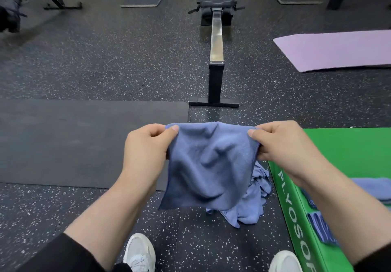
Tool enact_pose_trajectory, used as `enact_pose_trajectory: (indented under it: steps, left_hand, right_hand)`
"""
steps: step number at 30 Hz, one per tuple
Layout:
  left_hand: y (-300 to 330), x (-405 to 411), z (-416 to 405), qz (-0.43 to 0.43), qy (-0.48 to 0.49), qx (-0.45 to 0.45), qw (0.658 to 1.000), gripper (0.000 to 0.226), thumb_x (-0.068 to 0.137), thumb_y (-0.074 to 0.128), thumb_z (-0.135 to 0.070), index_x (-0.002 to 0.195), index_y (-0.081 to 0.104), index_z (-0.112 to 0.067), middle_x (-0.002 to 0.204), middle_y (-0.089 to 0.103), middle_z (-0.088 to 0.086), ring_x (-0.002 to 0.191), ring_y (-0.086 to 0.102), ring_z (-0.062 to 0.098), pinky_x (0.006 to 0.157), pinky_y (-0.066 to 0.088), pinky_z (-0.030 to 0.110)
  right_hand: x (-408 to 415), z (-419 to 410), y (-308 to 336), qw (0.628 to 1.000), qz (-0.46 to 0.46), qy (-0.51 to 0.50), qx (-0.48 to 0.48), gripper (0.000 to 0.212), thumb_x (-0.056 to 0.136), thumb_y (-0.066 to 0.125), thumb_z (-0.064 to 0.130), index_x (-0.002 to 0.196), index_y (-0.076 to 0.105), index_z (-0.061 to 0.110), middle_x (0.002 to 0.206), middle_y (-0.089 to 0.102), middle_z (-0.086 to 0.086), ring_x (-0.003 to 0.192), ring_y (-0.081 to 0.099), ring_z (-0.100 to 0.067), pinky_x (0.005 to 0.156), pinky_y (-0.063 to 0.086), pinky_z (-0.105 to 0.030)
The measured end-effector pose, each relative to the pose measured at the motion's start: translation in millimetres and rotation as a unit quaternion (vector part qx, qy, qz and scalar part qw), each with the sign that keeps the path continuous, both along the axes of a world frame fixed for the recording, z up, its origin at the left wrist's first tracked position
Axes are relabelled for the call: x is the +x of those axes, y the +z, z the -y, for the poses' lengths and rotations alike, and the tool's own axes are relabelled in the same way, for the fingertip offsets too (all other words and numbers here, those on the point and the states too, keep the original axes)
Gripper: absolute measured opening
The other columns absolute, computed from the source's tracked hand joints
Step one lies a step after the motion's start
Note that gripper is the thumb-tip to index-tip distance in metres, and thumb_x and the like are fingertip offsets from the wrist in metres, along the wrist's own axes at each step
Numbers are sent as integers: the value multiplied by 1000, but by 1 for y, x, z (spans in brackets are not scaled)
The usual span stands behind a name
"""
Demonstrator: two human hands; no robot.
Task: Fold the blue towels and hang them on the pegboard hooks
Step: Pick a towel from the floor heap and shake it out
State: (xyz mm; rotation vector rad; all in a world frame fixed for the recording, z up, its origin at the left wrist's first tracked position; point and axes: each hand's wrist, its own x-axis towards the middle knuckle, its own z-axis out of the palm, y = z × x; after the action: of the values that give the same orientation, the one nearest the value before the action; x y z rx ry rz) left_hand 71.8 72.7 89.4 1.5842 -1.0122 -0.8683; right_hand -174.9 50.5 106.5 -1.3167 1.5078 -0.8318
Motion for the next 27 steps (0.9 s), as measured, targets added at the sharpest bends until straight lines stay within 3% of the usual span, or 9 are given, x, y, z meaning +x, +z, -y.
enact_pose_trajectory:
  steps: [3, 7, 10, 12, 15, 19, 24, 27]
  left_hand:
    - [1, -18, -6, 37, -16, 7, 999, 17, 86, 75, -26, 73, 73, -15, 72, 71, 5, 66, 59, 13, 74, 60, 47]
    - [6, -42, -15, 107, -50, 11, 993, 16, 87, 75, -28, 72, 75, -22, 69, 71, -7, 63, 60, 5, 62, 49, 23]
    - [4, -51, -17, 125, -58, 3, 990, 12, 88, 75, -29, 76, 77, -27, 77, 71, -11, 73, 64, 2, 64, 47, 15]
    - [3, -55, -18, 147, -67, -8, 987, 12, 88, 74, -27, 77, 78, -25, 76, 68, -8, 75, 62, 6, 64, 44, 13]
    - [-1, -60, -19, 198, -73, -45, 976, 15, 87, 75, -24, 72, 77, -22, 70, 61, -5, 75, 57, 12, 62, 40, 13]
    - [-11, -64, -17, 233, -75, -95, 965, 22, 86, 79, -22, 65, 72, -27, 63, 52, -8, 69, 52, 14, 61, 39, 19]
    - [-16, -63, -14, 260, -79, -117, 955, 17, 86, 74, -28, 69, 74, -24, 65, 55, -9, 73, 53, 13, 66, 41, 23]
    - [-17, -63, -14, 264, -92, -106, 954, 18, 87, 71, -31, 71, 74, -25, 66, 53, -10, 74, 53, 12, 67, 40, 22]
  right_hand:
    - [11, -3, -7, 1000, 13, 12, 7, 25, 92, 62, 14, 83, 69, -8, 69, 62, -8, 63, 59, -16, 78, 61, -55]
    - [29, -10, -10, 998, 57, 20, 26, 24, 97, 60, 13, 81, 77, 6, 78, 76, -14, 69, 68, -18, 76, 64, -41]
    - [38, -13, -12, 996, 74, 51, 27, 26, 95, 59, 24, 88, 76, 4, 90, 73, -25, 76, 65, -22, 84, 61, -52]
    - [42, -14, -13, 996, 60, 64, 22, 35, 89, 56, 33, 89, 73, 2, 83, 72, -23, 73, 57, -20, 86, 56, -61]
    - [44, -14, -16, 991, 109, 64, 30, 31, 98, 52, 18, 86, 71, -3, 75, 64, -9, 72, 54, -16, 80, 59, -42]
    - [47, -15, -17, 986, 142, 69, 45, 32, 99, 45, 9, 78, 63, -7, 73, 60, -7, 72, 53, -14, 68, 54, -24]
    - [48, -17, -10, 981, 170, 73, 64, 48, 100, 42, 6, 59, 65, 16, 61, 58, 5, 60, 54, -5, 66, 52, -20]
    - [48, -18, -13, 981, 170, 70, 68, 46, 102, 43, 10, 61, 64, 17, 62, 54, 4, 65, 50, -9, 71, 55, -24]
